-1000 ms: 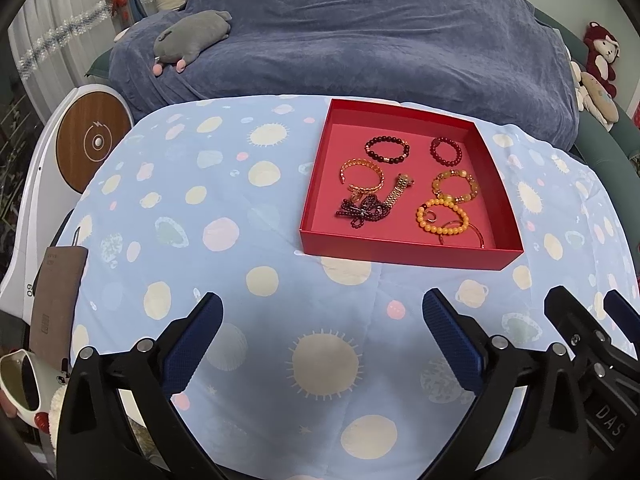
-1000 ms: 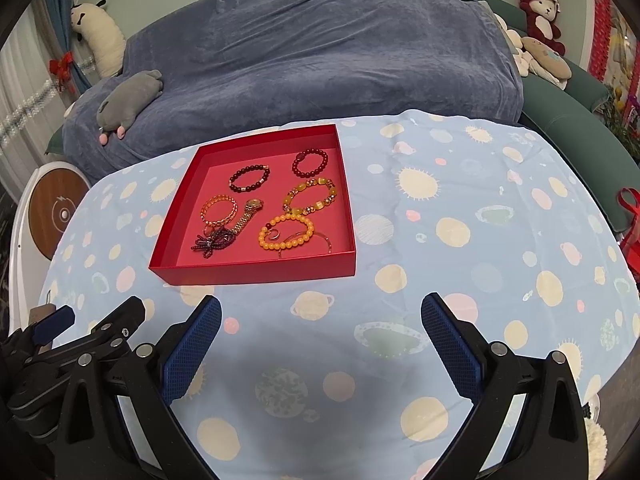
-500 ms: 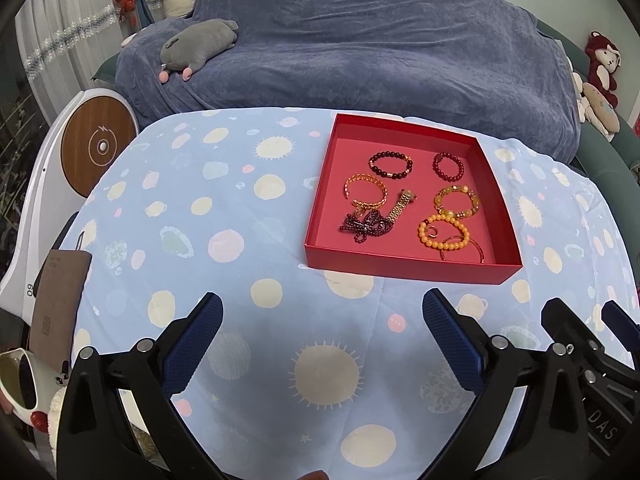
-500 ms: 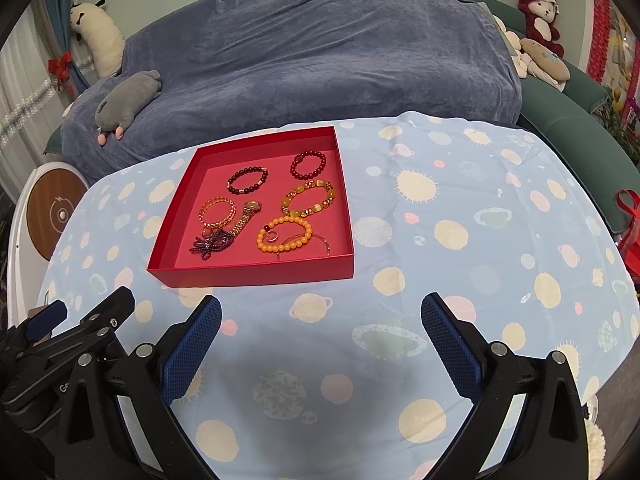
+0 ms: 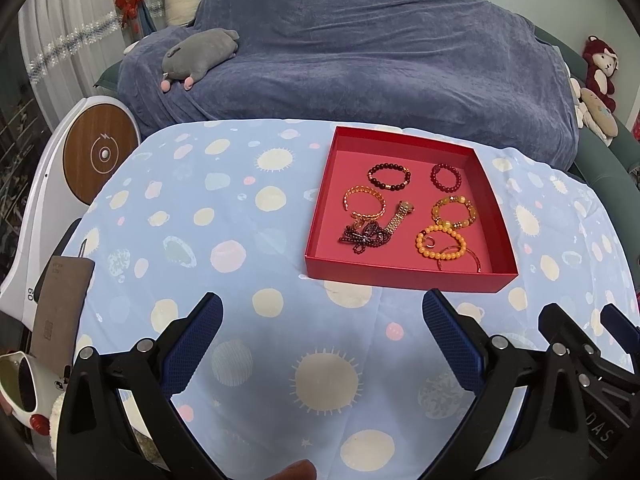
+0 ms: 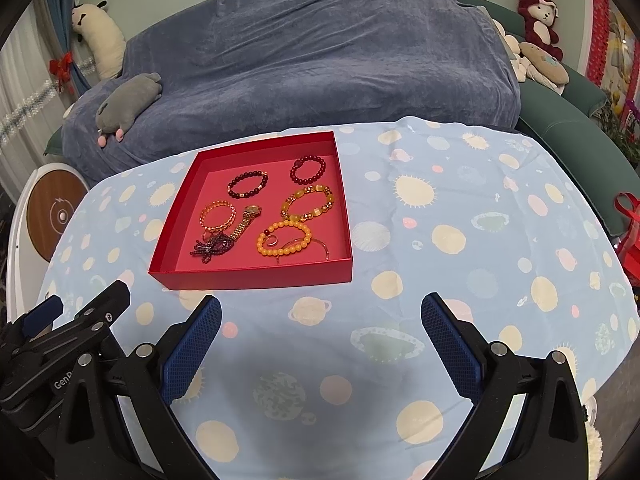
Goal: Organize jewelry
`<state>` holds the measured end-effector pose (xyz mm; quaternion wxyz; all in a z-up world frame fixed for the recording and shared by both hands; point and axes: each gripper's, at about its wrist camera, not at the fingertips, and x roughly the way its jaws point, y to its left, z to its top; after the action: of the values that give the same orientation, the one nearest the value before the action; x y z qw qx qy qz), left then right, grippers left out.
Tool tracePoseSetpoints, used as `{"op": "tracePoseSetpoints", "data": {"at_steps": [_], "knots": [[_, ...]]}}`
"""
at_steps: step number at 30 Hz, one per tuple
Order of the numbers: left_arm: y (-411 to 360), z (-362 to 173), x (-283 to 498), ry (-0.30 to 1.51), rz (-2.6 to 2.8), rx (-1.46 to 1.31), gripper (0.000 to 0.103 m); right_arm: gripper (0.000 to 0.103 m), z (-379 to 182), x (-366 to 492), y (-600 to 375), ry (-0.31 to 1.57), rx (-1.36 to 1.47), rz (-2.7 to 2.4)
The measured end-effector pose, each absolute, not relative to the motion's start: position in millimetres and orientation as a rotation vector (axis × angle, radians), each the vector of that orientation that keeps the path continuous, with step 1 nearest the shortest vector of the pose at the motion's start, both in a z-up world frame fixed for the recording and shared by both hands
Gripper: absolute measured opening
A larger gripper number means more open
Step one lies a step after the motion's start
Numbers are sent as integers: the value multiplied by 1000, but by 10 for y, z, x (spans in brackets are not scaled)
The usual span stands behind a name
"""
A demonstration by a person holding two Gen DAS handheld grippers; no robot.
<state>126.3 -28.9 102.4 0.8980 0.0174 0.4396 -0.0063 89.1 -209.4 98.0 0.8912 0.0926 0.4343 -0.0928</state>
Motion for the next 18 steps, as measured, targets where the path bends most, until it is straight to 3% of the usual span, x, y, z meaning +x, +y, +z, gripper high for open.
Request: {"op": "tracePoseSetpoints", "data": {"at_steps": [18], "knots": [[-260,1090,1218,875,-8,12,95,97,1020,886,-2079,893,189,-191]]}}
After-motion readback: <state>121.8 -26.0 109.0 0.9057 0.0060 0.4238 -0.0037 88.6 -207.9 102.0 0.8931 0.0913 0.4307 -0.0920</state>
